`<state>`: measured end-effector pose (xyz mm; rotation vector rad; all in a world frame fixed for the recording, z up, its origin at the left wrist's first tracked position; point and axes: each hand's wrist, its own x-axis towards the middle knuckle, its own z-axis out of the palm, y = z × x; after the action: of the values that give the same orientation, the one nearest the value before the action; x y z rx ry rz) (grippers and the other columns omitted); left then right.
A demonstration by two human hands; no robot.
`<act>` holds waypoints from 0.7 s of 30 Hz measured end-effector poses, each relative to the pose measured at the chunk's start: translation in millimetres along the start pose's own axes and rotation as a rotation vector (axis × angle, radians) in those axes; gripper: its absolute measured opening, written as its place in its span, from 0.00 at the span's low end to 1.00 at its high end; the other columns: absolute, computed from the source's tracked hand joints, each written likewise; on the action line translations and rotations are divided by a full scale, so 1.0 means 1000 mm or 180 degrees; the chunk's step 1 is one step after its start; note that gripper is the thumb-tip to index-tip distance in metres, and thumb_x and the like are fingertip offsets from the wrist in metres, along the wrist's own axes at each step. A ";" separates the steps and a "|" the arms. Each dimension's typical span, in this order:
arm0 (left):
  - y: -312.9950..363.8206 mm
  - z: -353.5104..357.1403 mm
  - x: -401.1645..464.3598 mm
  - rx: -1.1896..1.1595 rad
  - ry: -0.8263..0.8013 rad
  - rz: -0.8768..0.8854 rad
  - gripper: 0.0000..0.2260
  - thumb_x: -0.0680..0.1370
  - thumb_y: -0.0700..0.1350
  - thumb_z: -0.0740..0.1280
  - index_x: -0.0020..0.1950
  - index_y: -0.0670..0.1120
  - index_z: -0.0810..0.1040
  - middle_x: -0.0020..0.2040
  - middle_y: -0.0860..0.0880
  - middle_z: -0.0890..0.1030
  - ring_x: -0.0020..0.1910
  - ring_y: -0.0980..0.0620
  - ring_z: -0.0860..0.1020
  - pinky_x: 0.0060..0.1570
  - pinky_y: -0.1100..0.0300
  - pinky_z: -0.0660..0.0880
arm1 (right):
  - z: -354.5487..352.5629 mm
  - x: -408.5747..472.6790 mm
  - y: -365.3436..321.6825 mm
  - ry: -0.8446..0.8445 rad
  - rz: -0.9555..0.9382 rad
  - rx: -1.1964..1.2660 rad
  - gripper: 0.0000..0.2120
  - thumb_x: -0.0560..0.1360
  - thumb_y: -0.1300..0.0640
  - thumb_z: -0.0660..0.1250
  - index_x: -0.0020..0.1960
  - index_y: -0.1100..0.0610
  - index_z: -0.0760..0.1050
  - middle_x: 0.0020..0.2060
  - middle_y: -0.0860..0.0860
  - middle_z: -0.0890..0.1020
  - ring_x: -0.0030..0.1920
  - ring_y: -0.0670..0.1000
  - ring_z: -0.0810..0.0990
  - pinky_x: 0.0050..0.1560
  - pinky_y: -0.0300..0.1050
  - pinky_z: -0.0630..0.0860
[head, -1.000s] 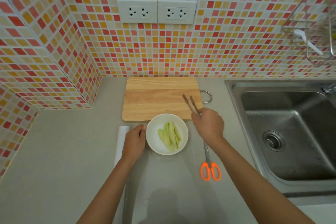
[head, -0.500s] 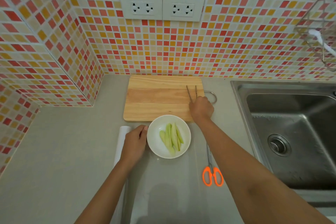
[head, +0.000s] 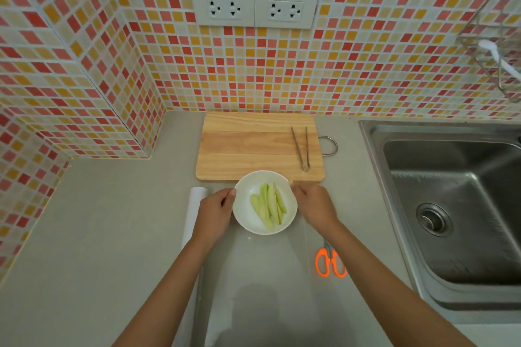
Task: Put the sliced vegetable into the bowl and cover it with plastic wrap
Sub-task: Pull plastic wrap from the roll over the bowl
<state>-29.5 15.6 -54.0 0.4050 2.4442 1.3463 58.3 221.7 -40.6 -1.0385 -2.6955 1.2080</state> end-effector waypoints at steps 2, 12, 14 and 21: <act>0.003 0.001 -0.001 0.0069 -0.0011 0.0053 0.15 0.82 0.47 0.59 0.36 0.51 0.76 0.27 0.55 0.73 0.29 0.55 0.71 0.33 0.61 0.68 | 0.006 -0.010 0.002 -0.0080 -0.0009 0.0206 0.20 0.79 0.56 0.58 0.29 0.58 0.68 0.25 0.53 0.74 0.27 0.53 0.73 0.30 0.48 0.72; 0.009 -0.005 -0.029 0.0073 -0.0101 0.0103 0.16 0.81 0.47 0.58 0.37 0.43 0.77 0.28 0.51 0.72 0.30 0.53 0.67 0.34 0.58 0.65 | 0.004 -0.047 0.006 0.0183 -0.0048 0.0049 0.18 0.77 0.63 0.57 0.29 0.60 0.65 0.29 0.61 0.76 0.35 0.65 0.79 0.34 0.51 0.73; 0.007 -0.004 -0.038 0.0087 -0.0152 0.0099 0.16 0.82 0.47 0.58 0.43 0.40 0.79 0.32 0.44 0.76 0.31 0.52 0.68 0.34 0.57 0.66 | 0.004 -0.058 0.009 0.0199 -0.0060 0.0048 0.18 0.78 0.63 0.57 0.29 0.59 0.64 0.29 0.60 0.76 0.37 0.65 0.80 0.35 0.49 0.72; 0.002 -0.003 -0.063 0.0146 -0.0184 0.0115 0.15 0.82 0.46 0.58 0.47 0.38 0.79 0.37 0.38 0.79 0.32 0.51 0.70 0.35 0.57 0.68 | 0.006 -0.086 0.014 0.0181 0.0003 0.0067 0.18 0.79 0.63 0.57 0.30 0.59 0.65 0.29 0.59 0.76 0.38 0.64 0.81 0.39 0.54 0.76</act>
<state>26.1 -10.7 -42.0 0.4947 2.4354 1.2765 131.4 174.9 -32.9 -1.0551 -2.6344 1.1857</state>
